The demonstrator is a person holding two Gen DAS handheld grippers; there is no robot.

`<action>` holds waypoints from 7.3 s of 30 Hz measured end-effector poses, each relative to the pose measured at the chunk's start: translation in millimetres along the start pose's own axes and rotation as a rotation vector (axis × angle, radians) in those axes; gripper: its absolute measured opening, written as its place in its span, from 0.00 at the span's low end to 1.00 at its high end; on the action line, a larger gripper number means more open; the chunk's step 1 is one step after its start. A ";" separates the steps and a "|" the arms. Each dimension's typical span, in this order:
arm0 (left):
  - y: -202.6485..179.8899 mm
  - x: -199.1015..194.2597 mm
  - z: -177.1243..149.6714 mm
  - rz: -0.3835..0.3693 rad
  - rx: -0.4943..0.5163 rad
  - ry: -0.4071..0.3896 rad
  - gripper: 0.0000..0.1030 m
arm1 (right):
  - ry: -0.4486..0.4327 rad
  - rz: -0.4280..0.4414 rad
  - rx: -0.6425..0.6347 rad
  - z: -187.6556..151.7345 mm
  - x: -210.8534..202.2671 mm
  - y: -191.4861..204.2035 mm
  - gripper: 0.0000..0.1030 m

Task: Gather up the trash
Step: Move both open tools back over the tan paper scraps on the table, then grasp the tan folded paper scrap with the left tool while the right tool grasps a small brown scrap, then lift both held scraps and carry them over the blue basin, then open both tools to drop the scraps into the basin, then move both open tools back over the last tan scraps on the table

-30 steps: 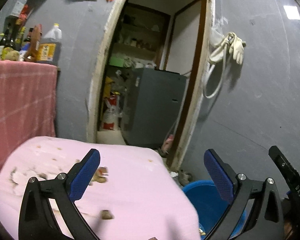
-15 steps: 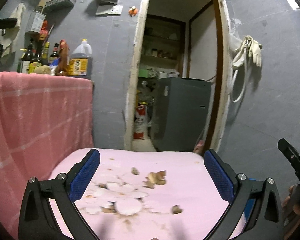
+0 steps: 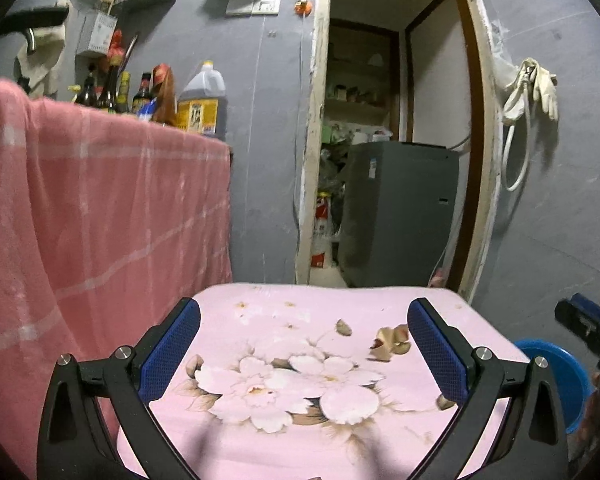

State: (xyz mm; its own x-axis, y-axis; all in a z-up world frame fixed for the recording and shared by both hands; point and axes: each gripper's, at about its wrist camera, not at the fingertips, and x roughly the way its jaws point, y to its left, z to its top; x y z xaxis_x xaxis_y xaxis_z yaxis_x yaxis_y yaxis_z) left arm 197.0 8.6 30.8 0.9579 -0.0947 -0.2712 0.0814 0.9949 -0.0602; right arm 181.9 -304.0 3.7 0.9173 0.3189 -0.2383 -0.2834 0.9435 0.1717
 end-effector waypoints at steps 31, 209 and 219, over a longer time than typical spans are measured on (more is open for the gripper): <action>8.0 83.6 -33.0 -0.039 0.050 0.414 0.99 | 0.442 0.269 -0.034 -42.0 73.6 39.8 0.40; 8.2 89.6 17.7 -0.030 0.046 0.153 0.98 | 0.123 0.057 0.015 19.9 65.3 -8.1 1.00; 31.4 141.5 7.2 -0.088 0.021 0.339 0.89 | 0.436 0.129 -0.084 -2.6 140.9 21.1 0.62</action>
State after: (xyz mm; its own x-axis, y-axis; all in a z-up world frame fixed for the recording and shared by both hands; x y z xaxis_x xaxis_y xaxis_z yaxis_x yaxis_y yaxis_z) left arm 337.1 26.7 -2.5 0.8014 -0.1831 -0.5693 0.1685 0.9825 -0.0788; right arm 304.5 -239.0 -28.8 0.6750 0.4257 -0.6027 -0.4259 0.8918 0.1530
